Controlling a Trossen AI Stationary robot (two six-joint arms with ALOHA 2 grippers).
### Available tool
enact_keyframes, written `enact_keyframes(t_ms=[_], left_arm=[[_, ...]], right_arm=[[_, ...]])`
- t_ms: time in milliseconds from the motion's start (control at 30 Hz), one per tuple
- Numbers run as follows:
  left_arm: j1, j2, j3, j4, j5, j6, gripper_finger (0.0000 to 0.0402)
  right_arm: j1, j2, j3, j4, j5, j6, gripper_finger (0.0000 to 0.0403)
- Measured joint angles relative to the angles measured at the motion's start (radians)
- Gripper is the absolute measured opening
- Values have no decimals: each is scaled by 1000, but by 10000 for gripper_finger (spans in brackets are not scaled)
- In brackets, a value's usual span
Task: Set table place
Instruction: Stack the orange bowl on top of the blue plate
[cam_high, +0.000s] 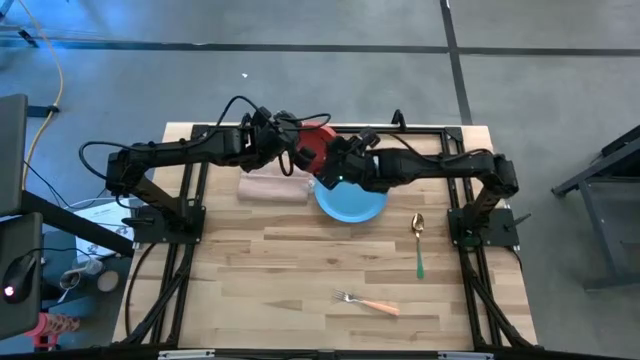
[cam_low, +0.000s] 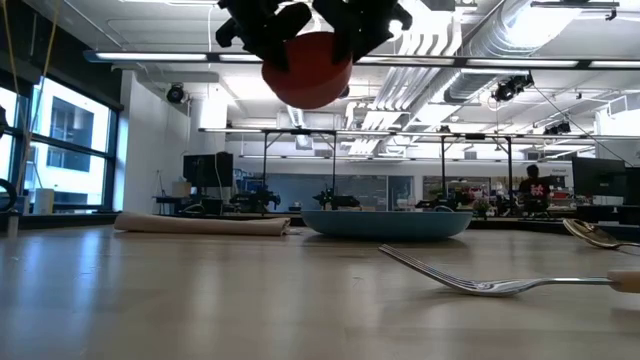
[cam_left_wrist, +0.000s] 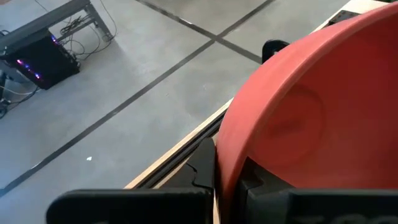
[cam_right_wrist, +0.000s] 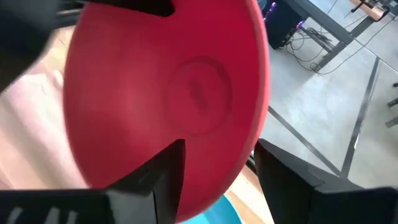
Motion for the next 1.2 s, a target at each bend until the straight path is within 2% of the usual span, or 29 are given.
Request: enact_keyframes(t_ms=[100, 233, 267, 400, 500, 600, 733, 833, 933, 1000, 1133, 1200], left_arm=[[0, 0, 0, 0, 1, -6, 0], [-1, 0, 0, -11, -11, -15, 0], [-1, 0, 0, -11, -16, -16, 1], [-4, 0, 0, -12, -14, -16, 10], [-5, 0, 1, 2, -8, -16, 31], [-7, 0, 2, 22, 7, 6, 63], [-21, 1, 40, 60, 88, 88, 113], [-33, 2, 90, 54, 106, 169, 150], [-51, 1, 174, -41, 38, 200, 184], [-50, -5, 249, -170, -32, 190, 199], [-48, -2, 362, -426, -108, 103, 212], [-49, -9, 406, -539, -118, 39, 213]], right_arm=[[-21, 0, 0, 12, -16, -16, 138], [-45, 0, 0, 13, -40, -4, 34], [-46, 0, 0, 14, -40, -7, 20], [-52, -7, 0, -3, -46, 2, 7], [-64, -19, 0, -13, -64, -2, 4], [-74, -19, 0, -45, -94, -4, 2], [-89, -18, -2, -58, -249, 4, 1], [-93, -20, -4, -85, -245, -4, 1], [-108, -34, -7, -212, -283, -22, 1], [-131, -47, -12, -291, -340, -17, 2], [-204, -91, -9, -487, -341, -12, 2], [-254, -105, -9, -535, -393, -31, 2]])
